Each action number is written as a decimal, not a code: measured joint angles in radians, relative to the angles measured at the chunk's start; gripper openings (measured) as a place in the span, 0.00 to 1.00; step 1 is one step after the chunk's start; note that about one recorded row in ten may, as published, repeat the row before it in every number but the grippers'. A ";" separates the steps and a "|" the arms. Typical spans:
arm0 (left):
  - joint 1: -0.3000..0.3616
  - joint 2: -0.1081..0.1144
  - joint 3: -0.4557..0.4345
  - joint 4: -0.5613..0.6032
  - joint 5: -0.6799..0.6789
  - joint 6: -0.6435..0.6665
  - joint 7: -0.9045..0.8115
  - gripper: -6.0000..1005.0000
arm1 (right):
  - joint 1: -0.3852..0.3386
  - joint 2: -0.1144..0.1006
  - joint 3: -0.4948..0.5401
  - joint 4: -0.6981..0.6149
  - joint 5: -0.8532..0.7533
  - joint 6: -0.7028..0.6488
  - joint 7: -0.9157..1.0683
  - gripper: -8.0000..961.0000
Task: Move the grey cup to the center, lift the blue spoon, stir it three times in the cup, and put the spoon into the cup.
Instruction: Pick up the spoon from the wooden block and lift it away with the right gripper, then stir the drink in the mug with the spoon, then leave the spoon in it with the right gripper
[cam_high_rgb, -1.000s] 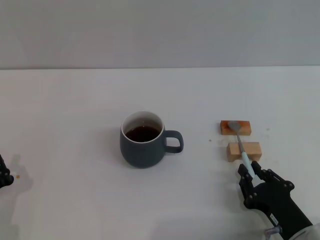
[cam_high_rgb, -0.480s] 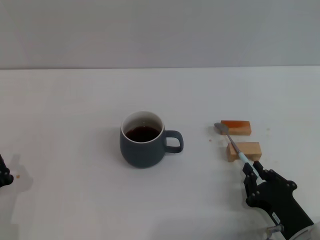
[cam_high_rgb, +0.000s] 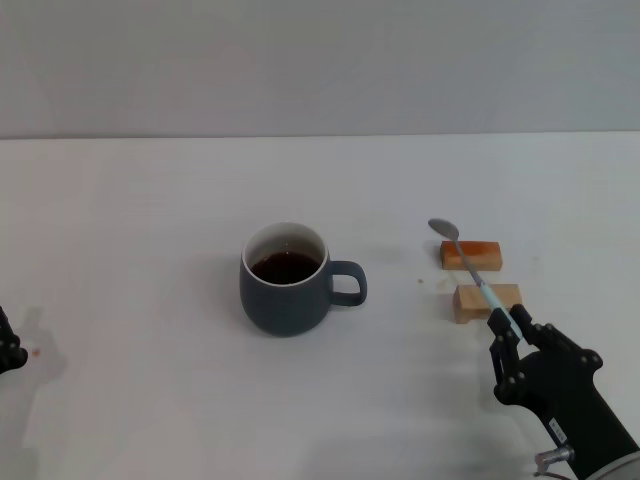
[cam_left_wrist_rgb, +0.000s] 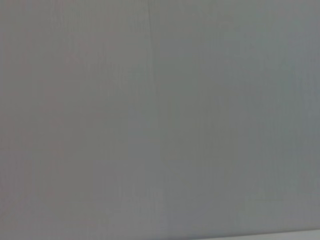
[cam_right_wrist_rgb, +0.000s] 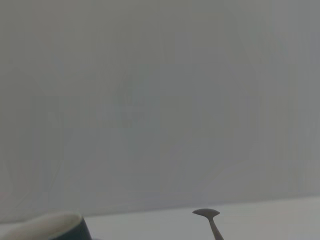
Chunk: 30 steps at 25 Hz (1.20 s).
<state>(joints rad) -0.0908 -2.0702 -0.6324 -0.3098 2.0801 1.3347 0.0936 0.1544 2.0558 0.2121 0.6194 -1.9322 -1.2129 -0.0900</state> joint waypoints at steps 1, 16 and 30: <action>0.002 0.000 0.000 0.000 0.000 0.000 0.000 0.00 | -0.005 -0.008 0.000 0.026 0.000 -0.007 -0.028 0.18; 0.006 -0.001 0.002 0.000 0.000 0.002 0.000 0.00 | 0.037 -0.215 0.181 0.520 0.000 0.334 -0.266 0.18; -0.002 0.001 0.002 0.000 -0.001 -0.002 0.000 0.00 | -0.230 -0.098 0.770 1.058 -0.019 1.217 -0.790 0.18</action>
<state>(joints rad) -0.0931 -2.0692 -0.6305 -0.3098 2.0791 1.3323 0.0936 -0.0761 1.9574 0.9822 1.6772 -1.9517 0.0045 -0.8798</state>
